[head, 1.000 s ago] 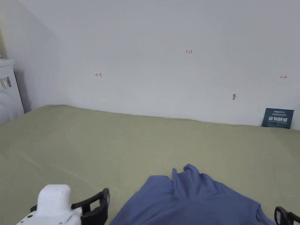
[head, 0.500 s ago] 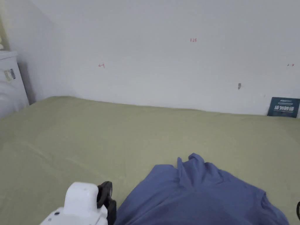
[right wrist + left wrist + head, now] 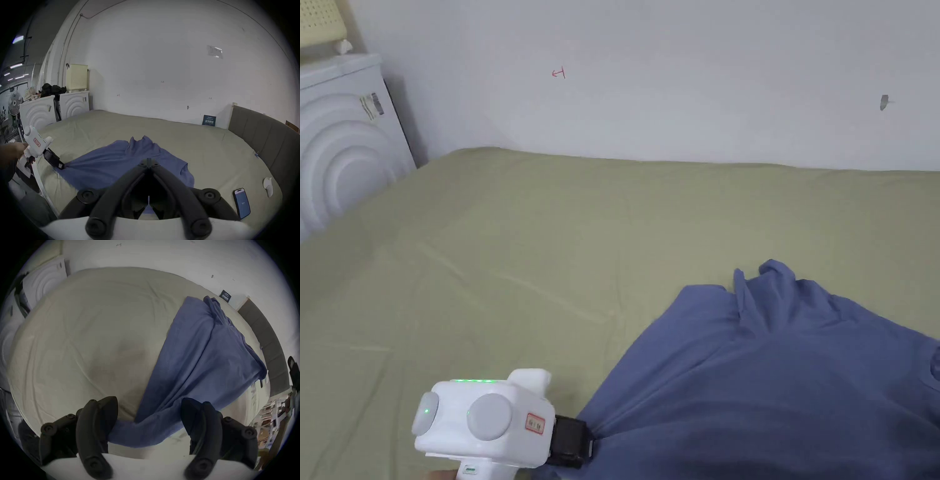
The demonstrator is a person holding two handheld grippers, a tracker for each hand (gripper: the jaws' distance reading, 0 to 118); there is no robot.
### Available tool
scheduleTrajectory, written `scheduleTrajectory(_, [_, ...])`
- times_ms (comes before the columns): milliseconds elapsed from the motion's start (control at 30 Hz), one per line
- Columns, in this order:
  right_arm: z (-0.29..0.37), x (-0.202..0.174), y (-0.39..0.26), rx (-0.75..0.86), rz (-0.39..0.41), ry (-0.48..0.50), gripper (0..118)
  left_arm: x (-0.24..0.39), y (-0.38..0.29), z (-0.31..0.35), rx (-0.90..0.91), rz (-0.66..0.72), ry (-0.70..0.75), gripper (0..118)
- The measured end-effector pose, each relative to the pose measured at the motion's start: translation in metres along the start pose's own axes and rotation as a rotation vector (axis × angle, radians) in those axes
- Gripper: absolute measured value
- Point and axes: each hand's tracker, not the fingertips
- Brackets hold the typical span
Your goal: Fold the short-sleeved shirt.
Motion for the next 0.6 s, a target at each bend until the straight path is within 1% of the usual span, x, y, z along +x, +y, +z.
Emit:
scheduleTrajectory(33, [-0.003, 0.001, -0.001, -0.005, -0.003, 0.002, 0, 0.002, -0.002, -0.003, -0.005, 0.001, 0.004, 82])
scheduleTrajectory(67, [-0.005, 0.001, -0.002, -0.010, -0.007, 0.004, 0, 0.004, -0.004, -0.002, 0.003, -0.002, 0.017, 71])
scheduleTrajectory(100, [-0.006, 0.002, -0.002, -0.015, -0.012, 0.004, 0, 0.007, -0.007, 0.001, 0.025, -0.014, 0.054, 57])
scheduleTrajectory(133, [-0.008, 0.003, -0.002, -0.018, -0.017, 0.003, 0, 0.008, -0.006, 0.003, 0.022, -0.018, 0.076, 57])
scheduleTrajectory(167, [-0.011, 0.003, -0.001, -0.025, -0.024, 0.003, 0, 0.009, -0.006, 0.006, 0.017, -0.014, 0.070, 51])
scheduleTrajectory(200, [-0.014, 0.005, 0.000, -0.036, -0.034, 0.000, 0, 0.009, -0.006, 0.008, 0.014, 0.000, 0.049, 40])
scheduleTrajectory(233, [-0.018, 0.007, 0.002, -0.048, -0.046, -0.004, 0, 0.010, -0.005, 0.012, 0.022, 0.033, -0.028, 16])
scheduleTrajectory(267, [-0.025, 0.012, 0.004, -0.059, -0.058, -0.006, 0, 0.016, -0.006, 0.015, 0.024, 0.032, -0.022, 13])
scheduleTrajectory(333, [-0.041, 0.019, 0.013, -0.083, -0.078, 0.004, 0, 0.029, -0.008, 0.019, 0.057, -0.051, 0.075, 12])
scheduleTrajectory(367, [-0.054, 0.027, 0.019, -0.101, -0.089, 0.025, 0, 0.030, -0.008, 0.019, 0.045, -0.051, 0.061, 12])
scheduleTrajectory(433, [-0.087, 0.038, 0.036, -0.151, -0.090, 0.029, 0, 0.031, -0.010, 0.021, 0.041, -0.037, 0.055, 12])
scheduleTrajectory(467, [-0.112, 0.045, 0.048, -0.185, -0.089, 0.058, 0, 0.032, -0.010, 0.022, 0.043, -0.035, 0.056, 12])
scheduleTrajectory(500, [-0.129, 0.049, 0.056, -0.198, -0.075, 0.072, 0, 0.029, -0.010, 0.022, 0.049, -0.035, 0.057, 12])
scheduleTrajectory(567, [-0.186, 0.058, 0.077, -0.274, -0.024, 0.167, 0, 0.028, -0.010, 0.022, 0.056, -0.025, 0.049, 12])
scheduleTrajectory(600, [-0.212, 0.061, 0.084, -0.305, 0.000, 0.164, 0, 0.027, -0.010, 0.022, 0.056, -0.022, 0.047, 12])
